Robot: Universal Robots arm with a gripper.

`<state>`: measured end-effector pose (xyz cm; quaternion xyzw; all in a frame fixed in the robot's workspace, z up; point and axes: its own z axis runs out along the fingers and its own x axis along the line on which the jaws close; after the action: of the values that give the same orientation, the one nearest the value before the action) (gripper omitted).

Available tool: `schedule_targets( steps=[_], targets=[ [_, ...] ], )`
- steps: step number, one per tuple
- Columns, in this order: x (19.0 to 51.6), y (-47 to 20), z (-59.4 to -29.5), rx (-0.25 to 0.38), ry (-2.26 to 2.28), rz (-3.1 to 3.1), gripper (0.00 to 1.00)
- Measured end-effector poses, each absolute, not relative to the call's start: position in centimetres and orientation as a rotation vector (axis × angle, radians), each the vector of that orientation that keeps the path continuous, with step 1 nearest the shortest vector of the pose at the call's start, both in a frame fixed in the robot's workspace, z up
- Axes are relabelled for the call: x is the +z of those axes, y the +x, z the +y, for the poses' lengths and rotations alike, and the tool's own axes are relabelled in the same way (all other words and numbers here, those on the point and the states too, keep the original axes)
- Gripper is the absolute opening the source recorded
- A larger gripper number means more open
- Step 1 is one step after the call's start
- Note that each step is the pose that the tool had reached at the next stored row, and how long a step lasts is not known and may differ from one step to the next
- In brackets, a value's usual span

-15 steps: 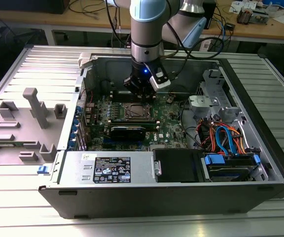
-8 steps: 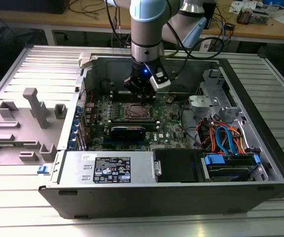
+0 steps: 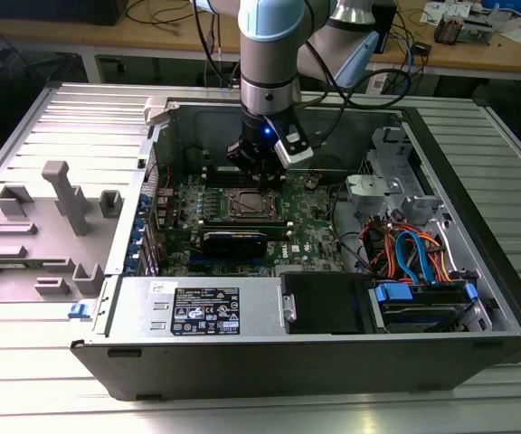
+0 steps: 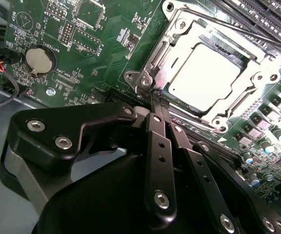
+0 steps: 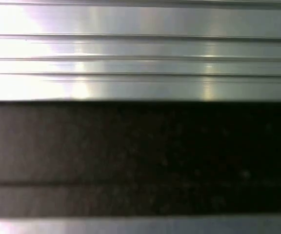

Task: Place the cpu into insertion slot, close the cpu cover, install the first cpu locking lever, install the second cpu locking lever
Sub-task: 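Install the first cpu locking lever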

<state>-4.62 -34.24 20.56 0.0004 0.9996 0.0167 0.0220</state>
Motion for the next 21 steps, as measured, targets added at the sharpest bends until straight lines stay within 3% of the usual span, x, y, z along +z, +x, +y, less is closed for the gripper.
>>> schedule_targets(
  steps=[11, 16, 21],
  targets=[
    [20.22, -4.57, -34.26, 0.053, 0.001, 3.097, 0.11],
    [20.21, -4.57, -34.26, 0.096, 0.002, 3.096, 0.11],
    [20.35, -4.57, -34.26, 0.1, 0.002, 3.096, 0.11]
  ],
)
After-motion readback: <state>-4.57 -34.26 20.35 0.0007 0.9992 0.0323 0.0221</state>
